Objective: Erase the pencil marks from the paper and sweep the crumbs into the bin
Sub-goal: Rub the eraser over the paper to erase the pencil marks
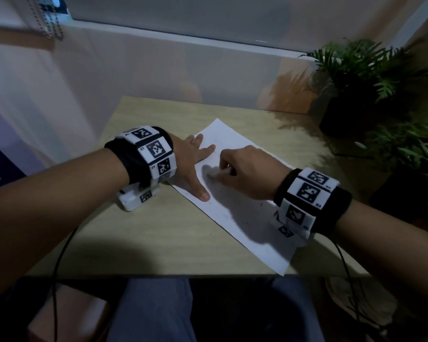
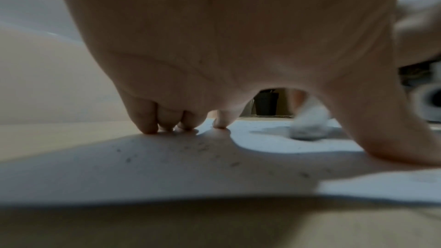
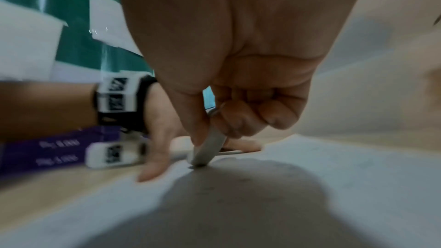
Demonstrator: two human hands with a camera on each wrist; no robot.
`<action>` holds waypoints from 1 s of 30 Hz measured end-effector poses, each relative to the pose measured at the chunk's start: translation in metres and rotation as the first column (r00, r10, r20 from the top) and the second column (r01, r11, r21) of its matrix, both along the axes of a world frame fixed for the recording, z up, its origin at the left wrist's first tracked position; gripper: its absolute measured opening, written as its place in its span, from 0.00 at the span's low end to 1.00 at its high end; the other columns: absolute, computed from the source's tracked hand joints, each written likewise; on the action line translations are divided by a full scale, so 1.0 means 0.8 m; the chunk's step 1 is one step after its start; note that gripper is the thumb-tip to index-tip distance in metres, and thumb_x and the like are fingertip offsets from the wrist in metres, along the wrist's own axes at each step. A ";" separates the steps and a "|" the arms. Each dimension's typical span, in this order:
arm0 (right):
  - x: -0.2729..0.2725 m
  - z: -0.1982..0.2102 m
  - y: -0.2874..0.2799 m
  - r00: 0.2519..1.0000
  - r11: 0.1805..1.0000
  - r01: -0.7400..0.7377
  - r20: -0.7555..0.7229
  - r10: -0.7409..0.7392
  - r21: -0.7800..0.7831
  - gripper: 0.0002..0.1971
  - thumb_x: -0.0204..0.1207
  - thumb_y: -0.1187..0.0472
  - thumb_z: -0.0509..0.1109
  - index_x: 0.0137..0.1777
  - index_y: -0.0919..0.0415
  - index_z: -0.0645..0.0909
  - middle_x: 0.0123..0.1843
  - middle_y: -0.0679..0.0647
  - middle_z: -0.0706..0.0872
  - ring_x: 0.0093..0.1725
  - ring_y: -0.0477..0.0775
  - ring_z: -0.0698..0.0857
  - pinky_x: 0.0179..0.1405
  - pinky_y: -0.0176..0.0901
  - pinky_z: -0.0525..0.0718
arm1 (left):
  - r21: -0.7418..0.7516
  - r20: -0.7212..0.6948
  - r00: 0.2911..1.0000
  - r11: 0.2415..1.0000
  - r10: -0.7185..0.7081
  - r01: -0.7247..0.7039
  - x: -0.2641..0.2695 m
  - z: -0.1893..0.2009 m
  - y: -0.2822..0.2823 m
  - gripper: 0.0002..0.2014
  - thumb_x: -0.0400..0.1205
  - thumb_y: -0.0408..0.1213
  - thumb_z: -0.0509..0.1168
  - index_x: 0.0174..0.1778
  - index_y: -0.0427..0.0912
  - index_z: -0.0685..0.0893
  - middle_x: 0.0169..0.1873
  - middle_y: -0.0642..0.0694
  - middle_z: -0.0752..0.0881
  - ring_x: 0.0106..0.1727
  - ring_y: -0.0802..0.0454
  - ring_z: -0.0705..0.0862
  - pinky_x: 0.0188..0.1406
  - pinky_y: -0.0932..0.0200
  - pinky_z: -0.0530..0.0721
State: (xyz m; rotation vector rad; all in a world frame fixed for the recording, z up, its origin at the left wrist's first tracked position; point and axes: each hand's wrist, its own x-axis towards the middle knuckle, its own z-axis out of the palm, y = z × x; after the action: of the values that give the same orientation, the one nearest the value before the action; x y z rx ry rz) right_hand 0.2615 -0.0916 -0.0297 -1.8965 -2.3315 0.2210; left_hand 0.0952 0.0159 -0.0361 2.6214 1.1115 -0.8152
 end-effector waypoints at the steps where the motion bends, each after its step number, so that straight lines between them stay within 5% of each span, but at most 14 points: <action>1: -0.002 0.003 -0.002 0.998 0.998 -0.039 -0.041 0.038 -0.045 0.19 0.79 0.36 0.65 0.47 0.52 0.80 0.38 0.43 0.82 0.39 0.48 0.81 0.37 0.43 0.77 | -0.008 -0.001 1.000 1.000 0.002 -0.002 0.000 0.001 0.000 0.73 0.58 0.83 0.66 0.85 0.57 0.26 0.86 0.45 0.26 0.88 0.46 0.32 0.87 0.32 0.47; 3: 0.005 0.011 0.004 0.997 0.995 -0.047 -0.061 0.042 -0.093 0.17 0.78 0.37 0.69 0.50 0.51 0.83 0.38 0.39 0.81 0.39 0.45 0.80 0.36 0.40 0.72 | 0.000 -0.003 1.000 1.000 0.002 -0.002 -0.001 0.001 -0.001 0.72 0.59 0.84 0.66 0.85 0.57 0.26 0.86 0.45 0.26 0.88 0.46 0.32 0.87 0.33 0.46; 8: 0.015 0.006 0.012 0.992 0.996 0.090 0.085 -0.092 0.021 0.19 0.80 0.38 0.65 0.49 0.53 0.82 0.42 0.49 0.85 0.43 0.55 0.82 0.35 0.46 0.73 | 0.005 0.026 1.000 1.000 -0.002 0.001 -0.004 -0.002 -0.002 0.76 0.48 0.89 0.57 0.85 0.59 0.27 0.87 0.45 0.27 0.89 0.45 0.34 0.87 0.33 0.47; 12: 0.000 0.007 -0.004 0.999 0.997 -0.047 -0.022 0.045 -0.065 0.17 0.80 0.40 0.68 0.47 0.54 0.82 0.36 0.42 0.81 0.37 0.44 0.79 0.35 0.42 0.72 | -0.016 0.026 1.000 1.000 0.012 -0.012 -0.002 -0.002 0.000 0.77 0.46 0.89 0.59 0.85 0.60 0.26 0.86 0.44 0.26 0.89 0.45 0.33 0.87 0.33 0.47; 18: 0.017 0.001 0.004 0.992 0.994 0.101 0.077 -0.104 0.045 0.17 0.79 0.38 0.66 0.46 0.52 0.82 0.40 0.50 0.84 0.41 0.57 0.82 0.35 0.47 0.75 | 0.050 0.004 0.998 0.997 0.058 -0.059 -0.004 0.000 -0.005 0.81 0.45 0.91 0.54 0.86 0.51 0.27 0.86 0.40 0.28 0.89 0.42 0.36 0.87 0.34 0.48; 22: -0.002 0.003 -0.008 0.998 0.997 -0.065 -0.024 0.064 -0.036 0.15 0.79 0.41 0.69 0.48 0.52 0.83 0.39 0.48 0.85 0.39 0.52 0.82 0.38 0.47 0.78 | 0.048 0.013 0.998 0.997 0.056 -0.056 -0.004 -0.002 -0.003 0.87 0.36 0.93 0.50 0.87 0.47 0.28 0.87 0.38 0.29 0.89 0.39 0.38 0.88 0.36 0.48; 27: 0.027 0.006 0.017 0.991 0.992 0.127 0.036 -0.126 -0.011 0.17 0.78 0.38 0.67 0.46 0.52 0.84 0.42 0.51 0.85 0.43 0.58 0.83 0.37 0.48 0.78 | 0.088 0.007 0.999 0.995 0.044 -0.044 -0.004 -0.002 -0.007 0.80 0.48 0.91 0.53 0.87 0.47 0.28 0.87 0.38 0.30 0.90 0.39 0.38 0.88 0.37 0.46; 30: 0.006 -0.003 0.003 0.994 0.996 0.078 0.072 -0.081 0.044 0.17 0.81 0.43 0.64 0.44 0.56 0.82 0.39 0.53 0.84 0.40 0.58 0.82 0.36 0.47 0.73 | 0.087 0.008 0.999 0.995 0.047 -0.048 -0.006 -0.004 -0.006 0.79 0.51 0.91 0.55 0.87 0.47 0.28 0.87 0.38 0.30 0.89 0.39 0.37 0.88 0.38 0.44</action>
State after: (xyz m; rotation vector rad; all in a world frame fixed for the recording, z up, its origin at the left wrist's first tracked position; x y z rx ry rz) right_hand 0.2666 -0.0890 -0.0324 -2.0058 -2.2814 0.0955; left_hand 0.0905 0.0111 -0.0389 2.6544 1.2298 -0.7652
